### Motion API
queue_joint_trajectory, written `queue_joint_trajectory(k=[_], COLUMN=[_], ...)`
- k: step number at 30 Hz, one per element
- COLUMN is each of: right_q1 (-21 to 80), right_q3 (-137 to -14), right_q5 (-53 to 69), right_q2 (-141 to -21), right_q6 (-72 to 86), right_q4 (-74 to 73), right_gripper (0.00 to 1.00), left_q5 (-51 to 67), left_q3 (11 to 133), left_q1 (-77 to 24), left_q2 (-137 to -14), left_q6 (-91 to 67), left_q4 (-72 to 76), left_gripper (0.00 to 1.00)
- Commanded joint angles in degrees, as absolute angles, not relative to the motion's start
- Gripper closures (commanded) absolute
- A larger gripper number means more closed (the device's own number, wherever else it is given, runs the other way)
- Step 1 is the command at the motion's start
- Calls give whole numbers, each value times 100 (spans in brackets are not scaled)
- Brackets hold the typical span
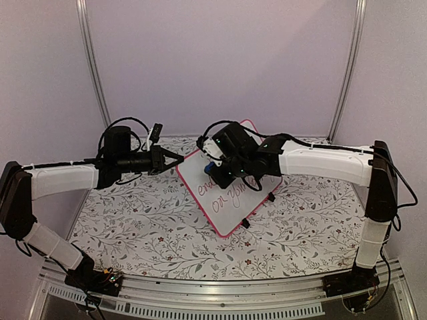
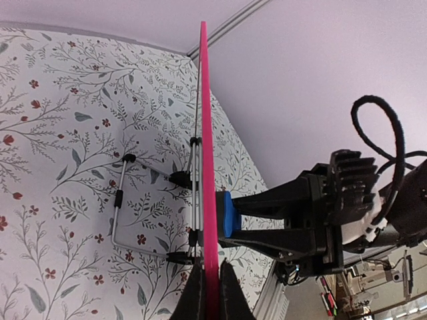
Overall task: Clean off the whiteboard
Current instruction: Erase the whiteboard at the center of the board.
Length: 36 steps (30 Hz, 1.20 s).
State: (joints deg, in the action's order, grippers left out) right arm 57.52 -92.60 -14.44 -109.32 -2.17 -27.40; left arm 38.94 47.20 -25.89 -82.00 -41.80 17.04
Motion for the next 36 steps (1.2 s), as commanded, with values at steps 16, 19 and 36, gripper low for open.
queue_joint_trajectory(k=[16, 19, 36], right_q1=[5602, 5586, 5563], right_q3=[-10188, -10390, -10458], right_q5=[-1695, -1642, -1714], right_q2=[-11092, -11244, -11668], right_q6=[-314, -371, -323], right_q4=[-2865, -2910, -3129], right_gripper=[94, 94, 94], left_q5=[4278, 4280, 4289], left_q3=[4738, 4739, 4743], left_q1=[-2749, -2745, -2742], left_q2=[-8147, -8138, -8136], left_q6=[-4087, -4082, -4080], left_q4=[2009, 2008, 2004], left_gripper=[100, 100, 100])
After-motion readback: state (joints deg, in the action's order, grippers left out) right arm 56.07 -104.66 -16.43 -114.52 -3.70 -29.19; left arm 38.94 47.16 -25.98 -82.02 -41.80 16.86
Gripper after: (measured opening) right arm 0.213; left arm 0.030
